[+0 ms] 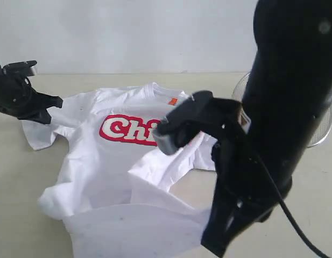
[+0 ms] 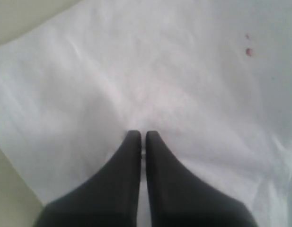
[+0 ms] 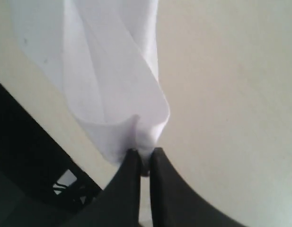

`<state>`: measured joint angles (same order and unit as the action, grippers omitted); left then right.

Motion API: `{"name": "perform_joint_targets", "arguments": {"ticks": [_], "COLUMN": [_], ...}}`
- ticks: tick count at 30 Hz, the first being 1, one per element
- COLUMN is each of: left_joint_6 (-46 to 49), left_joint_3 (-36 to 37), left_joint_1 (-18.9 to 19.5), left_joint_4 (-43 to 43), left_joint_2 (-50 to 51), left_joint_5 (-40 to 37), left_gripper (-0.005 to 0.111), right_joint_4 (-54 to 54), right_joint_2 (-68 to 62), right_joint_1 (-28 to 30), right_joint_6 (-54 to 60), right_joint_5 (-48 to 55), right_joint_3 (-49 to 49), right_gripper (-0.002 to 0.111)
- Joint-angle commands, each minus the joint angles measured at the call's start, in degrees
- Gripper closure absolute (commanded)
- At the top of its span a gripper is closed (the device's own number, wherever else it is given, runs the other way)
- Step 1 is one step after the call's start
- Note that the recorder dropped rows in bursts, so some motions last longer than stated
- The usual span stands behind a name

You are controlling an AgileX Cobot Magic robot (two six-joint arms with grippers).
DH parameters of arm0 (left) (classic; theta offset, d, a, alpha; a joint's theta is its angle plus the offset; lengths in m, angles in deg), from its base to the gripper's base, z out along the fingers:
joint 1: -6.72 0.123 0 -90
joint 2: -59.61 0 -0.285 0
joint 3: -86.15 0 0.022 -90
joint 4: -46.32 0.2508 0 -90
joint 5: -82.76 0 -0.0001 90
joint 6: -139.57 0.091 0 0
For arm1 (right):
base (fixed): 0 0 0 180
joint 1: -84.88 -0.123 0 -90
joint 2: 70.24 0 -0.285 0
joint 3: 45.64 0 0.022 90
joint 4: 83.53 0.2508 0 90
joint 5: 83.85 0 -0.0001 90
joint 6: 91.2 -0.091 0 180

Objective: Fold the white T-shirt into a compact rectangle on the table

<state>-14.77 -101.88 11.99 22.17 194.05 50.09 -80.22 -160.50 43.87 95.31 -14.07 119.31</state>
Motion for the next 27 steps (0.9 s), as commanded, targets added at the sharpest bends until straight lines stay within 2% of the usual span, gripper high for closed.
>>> {"name": "perform_joint_targets", "arguments": {"ticks": [1, 8, 11, 14, 17, 18, 19, 21, 24, 25, 27], "left_joint_6": [0.3, 1.3, 1.3, 2.6, 5.0, 6.3, 7.5, 8.4, 8.4, 8.4, 8.4], "left_joint_3": [0.3, 0.3, 0.3, 0.3, 0.3, 0.3, 0.3, 0.3, 0.3, 0.3, 0.3], "left_joint_1": [0.2, 0.2, 0.0, -0.4, -1.2, -1.7, -2.2, -3.2, -5.4, -6.2, -7.8], "left_joint_4": [0.7, -1.0, -1.1, -1.7, -3.9, -5.0, -6.1, -6.9, -6.9, -6.9, -6.9], "left_joint_2": [-3.5, -6.7, -7.3, -7.4, -7.4, -7.4, -7.4, -7.4, -7.3, -7.1, -6.6], "left_joint_5": [-1.4, -3.5, -4.3, -5.0, -5.4, -5.5, -5.5, -5.3, -4.7, -4.0, -3.2], "left_gripper": [0.102, 0.102, 0.102, 0.102, 0.102, 0.102, 0.102, 0.102, 0.102, 0.102, 0.102], "right_joint_4": [-2.9, -8.5, -10.0, -10.2, -12.4, -13.9, -16.3, -21.9, -31.0, -33.8, -37.8], "right_joint_2": [0.7, 0.7, 0.7, 0.7, 0.7, 0.7, 0.7, 0.7, 0.7, 0.7, 0.4], "right_joint_1": [2.5, 6.1, 6.1, 6.1, 6.1, 6.1, 6.1, 6.1, 6.1, 6.1, 6.2], "right_joint_6": [-1.9, -3.0, -2.9, -2.5, -3.5, -4.6, -6.5, -10.2, -14.8, -17.1, -21.1], "right_joint_5": [0.2, 0.2, 0.2, 0.2, 0.2, 0.2, 0.2, 0.2, 0.2, -1.2, -10.5], "right_joint_3": [-5.1, -6.1, -6.1, -6.1, -6.1, -6.1, -6.1, -6.1, -6.0, -6.0, -6.0], "right_gripper": [0.108, 0.108, 0.099, 0.075, 0.040, 0.033, 0.030, 0.033, 0.046, 0.053, 0.072]}}
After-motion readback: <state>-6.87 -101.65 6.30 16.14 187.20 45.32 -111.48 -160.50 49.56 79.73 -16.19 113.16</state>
